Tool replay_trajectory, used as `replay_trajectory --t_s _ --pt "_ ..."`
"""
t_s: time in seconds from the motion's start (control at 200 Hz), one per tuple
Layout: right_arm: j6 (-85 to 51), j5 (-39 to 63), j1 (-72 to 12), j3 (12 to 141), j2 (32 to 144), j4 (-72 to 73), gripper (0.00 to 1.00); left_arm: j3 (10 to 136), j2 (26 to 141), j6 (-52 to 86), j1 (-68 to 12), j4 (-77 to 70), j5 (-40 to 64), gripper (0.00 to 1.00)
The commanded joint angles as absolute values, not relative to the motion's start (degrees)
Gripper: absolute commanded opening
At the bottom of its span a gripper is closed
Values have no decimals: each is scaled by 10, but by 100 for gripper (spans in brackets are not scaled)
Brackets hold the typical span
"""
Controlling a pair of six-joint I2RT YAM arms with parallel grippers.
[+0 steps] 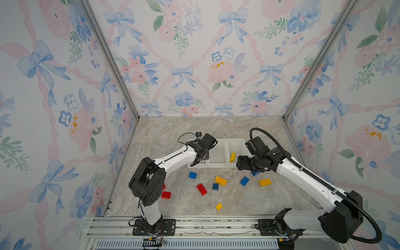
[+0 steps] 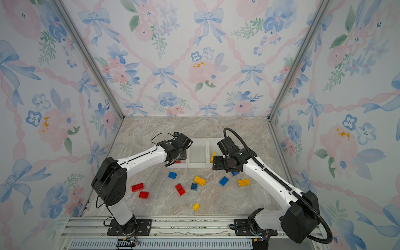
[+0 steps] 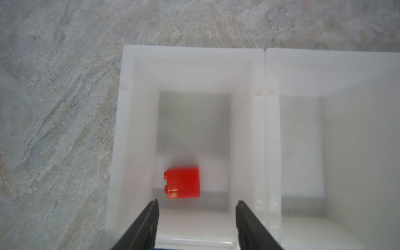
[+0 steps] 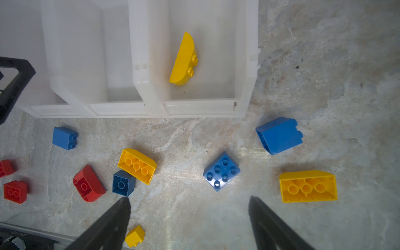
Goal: Sort the legos into containers by color
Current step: Place the lego in the container, then pick up the lego from the center of the table.
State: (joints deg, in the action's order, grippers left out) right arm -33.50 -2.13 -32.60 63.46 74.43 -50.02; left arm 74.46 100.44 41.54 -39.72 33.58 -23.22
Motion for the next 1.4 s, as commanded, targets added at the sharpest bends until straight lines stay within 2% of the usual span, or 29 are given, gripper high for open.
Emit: replay_trajectory --t_s 0.0,0.215,0.385,0.785,1.06,1.395 --pt "-342 -20 -320 625 731 -516 89 748 980 418 -398 345 -241 61" --pt "-354 -22 -315 611 728 -520 89 744 951 426 -405 345 -239 67" --pt "-421 -24 -314 590 733 -521 89 723 911 428 -412 339 -239 73" --pt "-555 -12 -313 512 744 -478 89 585 760 438 -414 270 -203 89" --pt "-617 -13 -314 488 770 -429 84 509 681 449 -413 232 -183 93" --pt "-636 -20 -313 476 819 -393 79 482 653 452 -412 223 -180 95"
